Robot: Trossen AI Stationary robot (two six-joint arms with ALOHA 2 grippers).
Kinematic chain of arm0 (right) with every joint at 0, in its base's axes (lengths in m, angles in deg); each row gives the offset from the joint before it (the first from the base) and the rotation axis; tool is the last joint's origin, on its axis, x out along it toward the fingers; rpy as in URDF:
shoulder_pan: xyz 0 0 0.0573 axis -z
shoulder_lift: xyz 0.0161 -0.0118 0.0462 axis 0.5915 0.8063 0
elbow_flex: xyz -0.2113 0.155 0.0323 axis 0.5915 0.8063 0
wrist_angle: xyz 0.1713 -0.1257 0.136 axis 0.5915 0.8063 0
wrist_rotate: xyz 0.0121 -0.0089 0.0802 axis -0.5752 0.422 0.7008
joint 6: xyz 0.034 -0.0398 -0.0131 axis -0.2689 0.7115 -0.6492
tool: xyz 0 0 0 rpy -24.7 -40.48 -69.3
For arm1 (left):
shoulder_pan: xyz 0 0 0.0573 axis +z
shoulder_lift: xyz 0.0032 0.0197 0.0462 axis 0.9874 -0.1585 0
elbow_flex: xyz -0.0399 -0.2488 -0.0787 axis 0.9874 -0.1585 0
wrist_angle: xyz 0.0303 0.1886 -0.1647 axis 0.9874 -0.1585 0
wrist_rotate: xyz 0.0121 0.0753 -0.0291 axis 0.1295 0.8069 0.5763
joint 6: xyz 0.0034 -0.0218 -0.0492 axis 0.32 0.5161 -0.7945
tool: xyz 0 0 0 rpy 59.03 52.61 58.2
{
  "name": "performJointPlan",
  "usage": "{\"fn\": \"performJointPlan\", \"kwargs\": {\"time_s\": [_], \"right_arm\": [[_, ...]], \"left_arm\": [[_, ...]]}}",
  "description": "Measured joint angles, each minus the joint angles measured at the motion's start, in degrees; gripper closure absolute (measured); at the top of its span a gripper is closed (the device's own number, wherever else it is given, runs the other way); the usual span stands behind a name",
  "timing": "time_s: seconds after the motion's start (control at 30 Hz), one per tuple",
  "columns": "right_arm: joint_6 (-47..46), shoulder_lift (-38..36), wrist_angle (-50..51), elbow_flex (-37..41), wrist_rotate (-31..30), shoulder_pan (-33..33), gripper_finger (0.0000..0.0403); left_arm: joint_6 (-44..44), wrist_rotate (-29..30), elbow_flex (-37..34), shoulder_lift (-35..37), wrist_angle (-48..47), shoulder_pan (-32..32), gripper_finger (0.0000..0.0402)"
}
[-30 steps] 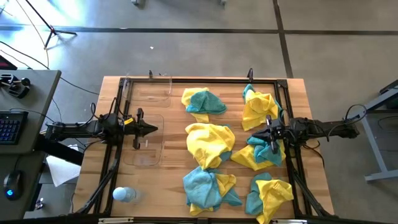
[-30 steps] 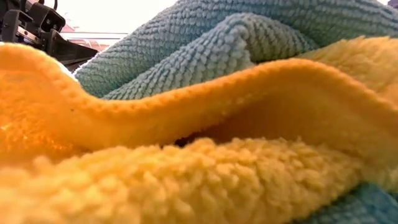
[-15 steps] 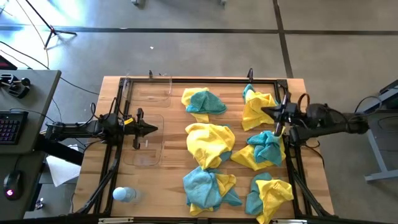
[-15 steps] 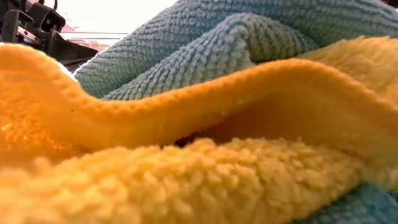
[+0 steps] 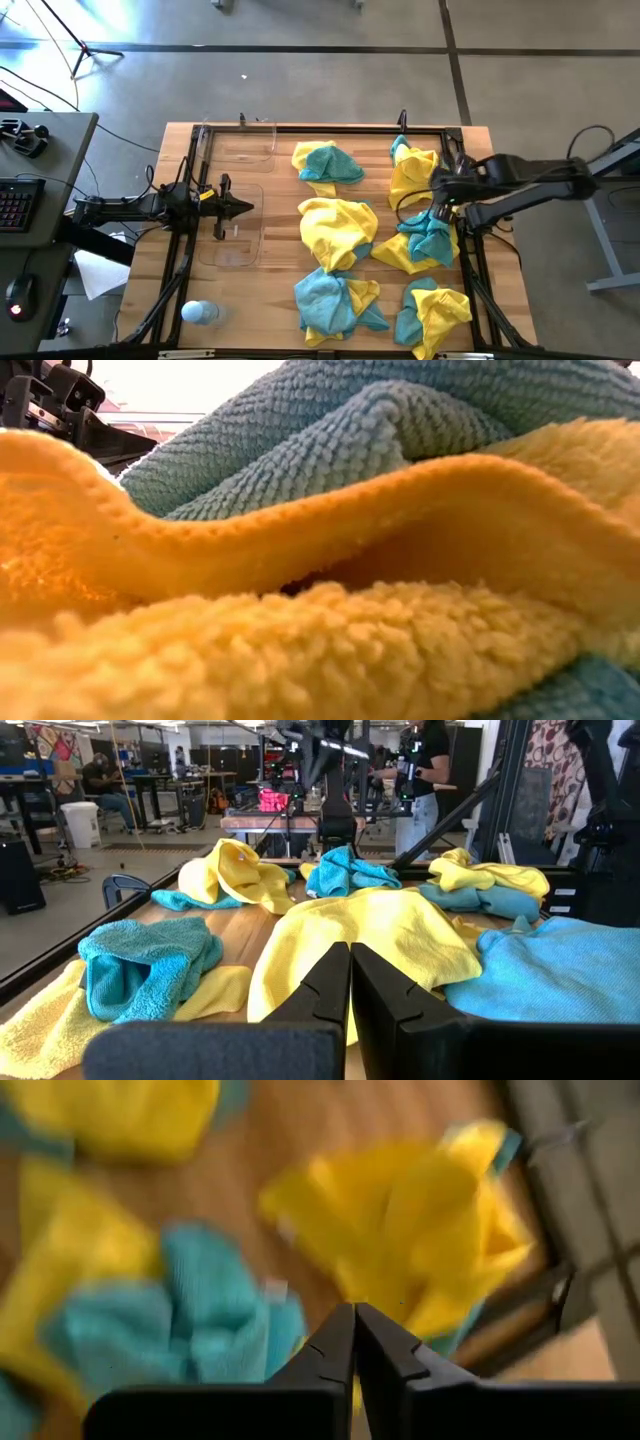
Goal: Sort microfiber towel by color & place in baskets
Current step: Put the blue microfiber cloth into the bottom transparent bin
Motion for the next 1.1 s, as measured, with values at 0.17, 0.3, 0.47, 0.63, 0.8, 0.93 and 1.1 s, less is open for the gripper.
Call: {"fn": "performJointPlan", "kwargs": {"time_s": [0.17, 0.3, 0.47, 0.63, 0.8, 0.93, 1.1], "right_arm": [[1.9, 2.3, -0.1, 3.2, 8.2, 0.0, 0.0347], [3.5, 2.2, -1.7, 7.5, 12.6, 0.0, 0.0299], [4.0, 2.2, -5.4, 13.6, 14.4, 0.0, 0.0238], [6.8, 2.2, -9.7, 19.1, 15.0, 0.0, 0.0184], [9.8, 2.2, -14.5, 23.7, 15.0, 0.0, 0.0148], [9.4, 2.2, -16.9, 26.1, 15.5, 0.0, 0.014], [9.5, 2.2, -17.9, 26.4, 16.2, 0.0, 0.0139]], "left_arm": [[0.0, 0.0, 0.0, 0.0, 0.0, 0.0, 0.0402], [0.0, 0.0, 0.0, 0.0, 0.0, 0.0, 0.0402], [0.0, 0.0, 0.0, 0.0, 0.0, 0.0, 0.0402], [0.0, 0.0, 0.0, 0.0, 0.0, 0.0, 0.0402], [0.0, 0.0, 0.0, 0.0, 0.0, 0.0, 0.0401], [0.0, 0.0, 0.0, 0.0, 0.0, 0.0, 0.0401], [0.0, 0.0, 0.0, 0.0, 0.0, 0.0, 0.0402]]}}
